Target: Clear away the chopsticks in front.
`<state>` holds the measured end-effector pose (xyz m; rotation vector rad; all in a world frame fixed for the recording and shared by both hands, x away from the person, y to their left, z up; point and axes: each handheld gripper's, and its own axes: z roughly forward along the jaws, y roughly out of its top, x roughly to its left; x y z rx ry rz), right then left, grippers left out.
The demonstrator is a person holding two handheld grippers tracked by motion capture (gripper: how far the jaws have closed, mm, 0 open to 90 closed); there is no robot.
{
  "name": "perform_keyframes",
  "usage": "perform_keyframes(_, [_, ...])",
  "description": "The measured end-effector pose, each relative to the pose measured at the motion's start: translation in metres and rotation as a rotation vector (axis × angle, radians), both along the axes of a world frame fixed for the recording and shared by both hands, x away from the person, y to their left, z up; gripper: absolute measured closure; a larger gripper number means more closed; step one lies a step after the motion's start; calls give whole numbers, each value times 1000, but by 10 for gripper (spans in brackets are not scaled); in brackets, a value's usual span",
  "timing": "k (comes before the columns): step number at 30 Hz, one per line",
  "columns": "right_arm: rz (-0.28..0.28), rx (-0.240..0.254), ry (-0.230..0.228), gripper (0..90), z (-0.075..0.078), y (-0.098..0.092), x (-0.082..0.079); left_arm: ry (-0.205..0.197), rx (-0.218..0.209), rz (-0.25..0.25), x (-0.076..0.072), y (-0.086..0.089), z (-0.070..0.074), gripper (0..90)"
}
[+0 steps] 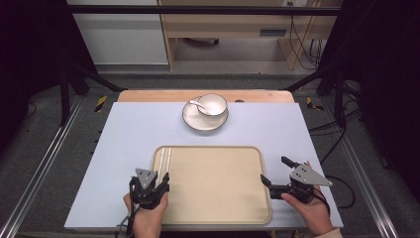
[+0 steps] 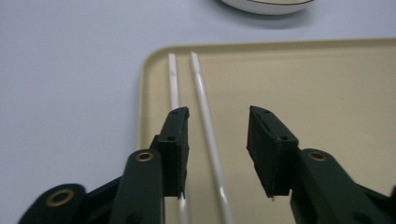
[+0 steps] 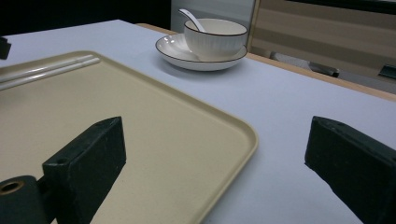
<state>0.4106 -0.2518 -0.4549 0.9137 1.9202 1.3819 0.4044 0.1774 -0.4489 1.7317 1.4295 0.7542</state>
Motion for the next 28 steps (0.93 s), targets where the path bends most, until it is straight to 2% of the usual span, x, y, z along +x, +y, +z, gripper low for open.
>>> perform_keyframes(2, [-13,-2,-1,49,0,-2,1,-11,27,-39,15,12,8,516])
perform_keyframes(3, [-13,-2,-1,49,0,-2,1,-11,27,-39,15,12,8,487])
perform_keyframes(4, [-20,2,-2,47,0,-3,1,-22,39,-55,21,18,11,487])
perform_keyframes(5, [-27,6,-6,43,1,-6,2,-44,45,-84,30,28,16,434])
perform_keyframes(7, [-37,6,-13,40,0,-8,2,-84,53,-141,38,42,21,367])
perform_keyframes(8, [-43,8,-15,39,0,-9,3,-104,43,-179,42,48,22,324])
perform_keyframes(9, [-52,12,-15,39,0,-10,4,-120,27,-248,46,55,22,271])
perform_keyframes(10, [-59,10,-18,39,-1,-11,5,-134,27,-285,48,60,21,221])
perform_keyframes(13, [-68,6,-26,38,-1,-12,6,-181,9,-354,49,79,16,122])
perform_keyframes(14, [-69,1,-29,37,-1,-12,6,-196,-14,-361,48,86,13,102])
perform_keyframes(15, [-71,-5,-29,36,-2,-12,7,-196,-14,-361,48,86,13,89])
perform_keyframes(16, [-73,-11,-28,36,-2,-12,7,-242,-75,-363,45,100,9,75])
perform_keyframes(17, [-76,-12,-26,35,-3,-13,7,-242,-75,-363,45,100,9,60])
perform_keyframes(18, [-81,-12,-30,35,-3,-13,8,-265,-117,-375,43,113,8,51])
perform_keyframes(19, [-86,-9,-33,35,-4,-14,9,-265,-117,-375,43,113,8,50])
perform_keyframes(20, [-91,-7,-38,35,-4,-15,9,-295,-107,-368,40,123,8,49])
perform_keyframes(21, [-91,-7,-38,35,-4,-15,9,-295,-107,-368,40,123,8,49])
perform_keyframes(22, [-103,-1,-48,36,-4,-16,10,-322,-125,-380,37,133,7,48])
perform_keyframes(26, [-101,25,-78,41,-3,-18,9,-382,-178,-384,32,145,10,48])
perform_keyframes(28, [-95,34,-84,42,-2,-18,8,-395,-188,-385,31,147,12,48])
